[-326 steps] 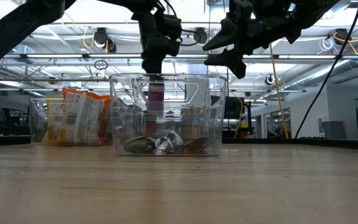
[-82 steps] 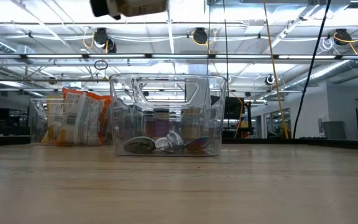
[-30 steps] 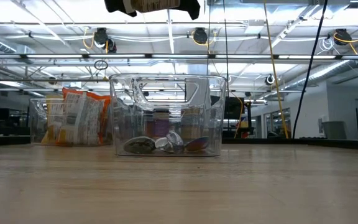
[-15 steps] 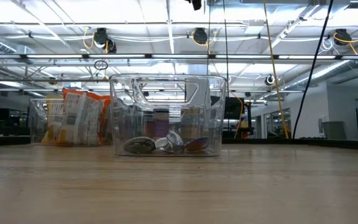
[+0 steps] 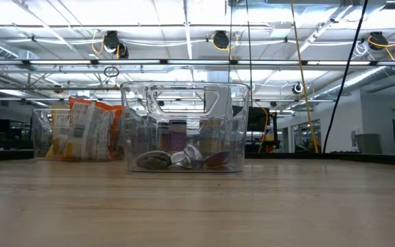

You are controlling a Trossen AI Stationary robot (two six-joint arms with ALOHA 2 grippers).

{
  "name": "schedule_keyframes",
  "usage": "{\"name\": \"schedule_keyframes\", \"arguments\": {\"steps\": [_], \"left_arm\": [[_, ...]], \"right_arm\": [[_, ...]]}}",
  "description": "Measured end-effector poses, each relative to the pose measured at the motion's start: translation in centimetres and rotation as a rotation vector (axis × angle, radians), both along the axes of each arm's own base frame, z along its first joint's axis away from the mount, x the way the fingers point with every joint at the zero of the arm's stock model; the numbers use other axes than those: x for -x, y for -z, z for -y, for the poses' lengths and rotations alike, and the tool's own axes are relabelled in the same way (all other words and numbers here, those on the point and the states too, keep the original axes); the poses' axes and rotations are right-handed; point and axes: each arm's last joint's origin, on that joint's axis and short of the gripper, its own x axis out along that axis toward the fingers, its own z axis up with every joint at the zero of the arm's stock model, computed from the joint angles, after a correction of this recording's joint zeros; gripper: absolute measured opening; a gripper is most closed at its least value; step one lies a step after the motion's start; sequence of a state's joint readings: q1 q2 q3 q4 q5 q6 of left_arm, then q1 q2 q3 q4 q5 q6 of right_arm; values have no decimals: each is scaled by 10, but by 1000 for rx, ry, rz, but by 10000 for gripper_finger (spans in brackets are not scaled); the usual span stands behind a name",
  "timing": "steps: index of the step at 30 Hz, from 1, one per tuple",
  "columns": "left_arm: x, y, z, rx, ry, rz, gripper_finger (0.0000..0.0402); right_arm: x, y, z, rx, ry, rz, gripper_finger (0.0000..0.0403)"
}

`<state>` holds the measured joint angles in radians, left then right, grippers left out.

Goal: Pick & Place Food Item
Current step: Put the white seasoning bottle into the top right transparent bin

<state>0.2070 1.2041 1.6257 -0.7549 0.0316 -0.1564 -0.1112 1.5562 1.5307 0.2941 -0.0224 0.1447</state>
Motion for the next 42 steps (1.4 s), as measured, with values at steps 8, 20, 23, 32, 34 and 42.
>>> {"name": "schedule_keyframes", "arguments": {"steps": [8, 20, 23, 32, 34, 42], "left_arm": [[-4, -17, 0, -50, 47, 175, 338], [-31, -27, -4, -69, 166, 360, 331], [-34, -28, -4, -72, 188, 389, 325], [-35, -37, -4, -66, 251, 482, 302], [-35, -37, -4, -53, 251, 484, 292], [-37, -35, -6, -51, 210, 471, 215]], "right_arm": [[4, -14, 0, 16, 1, 145, 191], [0, -18, -1, 14, -116, 281, 191], [-3, -17, -2, 7, -152, 297, 191], [-2, -19, -3, 4, -183, 333, 191], [-2, -19, -3, 4, -184, 335, 191], [-2, -18, -1, -12, -152, 329, 191]]}}
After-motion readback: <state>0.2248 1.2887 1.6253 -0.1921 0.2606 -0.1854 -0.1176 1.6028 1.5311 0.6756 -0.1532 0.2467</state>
